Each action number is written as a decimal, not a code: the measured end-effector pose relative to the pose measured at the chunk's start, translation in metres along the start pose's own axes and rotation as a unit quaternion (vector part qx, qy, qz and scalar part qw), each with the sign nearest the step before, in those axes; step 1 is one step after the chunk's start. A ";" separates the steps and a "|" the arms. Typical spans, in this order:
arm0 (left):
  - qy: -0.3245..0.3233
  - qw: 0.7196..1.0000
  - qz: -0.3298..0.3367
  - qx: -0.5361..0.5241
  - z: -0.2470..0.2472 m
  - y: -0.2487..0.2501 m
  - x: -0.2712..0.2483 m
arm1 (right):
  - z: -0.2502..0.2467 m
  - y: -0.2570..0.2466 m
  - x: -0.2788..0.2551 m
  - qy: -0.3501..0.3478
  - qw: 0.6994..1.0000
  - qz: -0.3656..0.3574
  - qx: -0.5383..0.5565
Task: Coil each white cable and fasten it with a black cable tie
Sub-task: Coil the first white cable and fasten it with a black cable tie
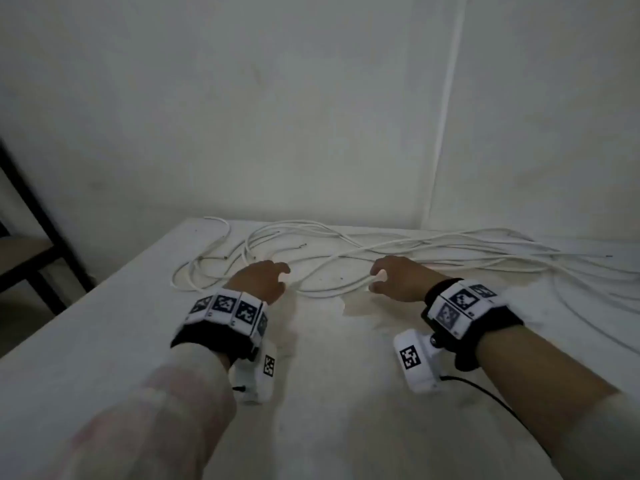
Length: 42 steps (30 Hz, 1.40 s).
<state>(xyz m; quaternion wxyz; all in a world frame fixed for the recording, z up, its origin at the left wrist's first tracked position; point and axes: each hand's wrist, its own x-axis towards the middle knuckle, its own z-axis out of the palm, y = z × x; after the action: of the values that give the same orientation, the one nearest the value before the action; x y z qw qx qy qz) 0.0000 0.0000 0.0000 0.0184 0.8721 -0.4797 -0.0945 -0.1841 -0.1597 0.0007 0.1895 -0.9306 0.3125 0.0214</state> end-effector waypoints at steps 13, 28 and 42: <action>0.025 0.994 0.027 0.107 0.024 -0.012 0.025 | 0.034 0.004 0.042 -0.006 0.993 -0.023 -0.115; 0.265 0.950 0.089 -0.137 -0.050 -0.007 -0.030 | -0.042 0.026 -0.033 0.231 0.957 -0.164 0.058; 0.331 0.911 0.137 -0.206 -0.065 0.035 -0.043 | -0.125 0.108 -0.114 0.431 0.890 -0.149 0.008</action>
<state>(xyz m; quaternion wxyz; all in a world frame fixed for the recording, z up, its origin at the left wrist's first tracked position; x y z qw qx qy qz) -0.0397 0.0131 0.0740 0.3679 0.7561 -0.5308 0.1063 -0.3497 -0.2190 0.0976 0.0446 -0.8827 0.2211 -0.4124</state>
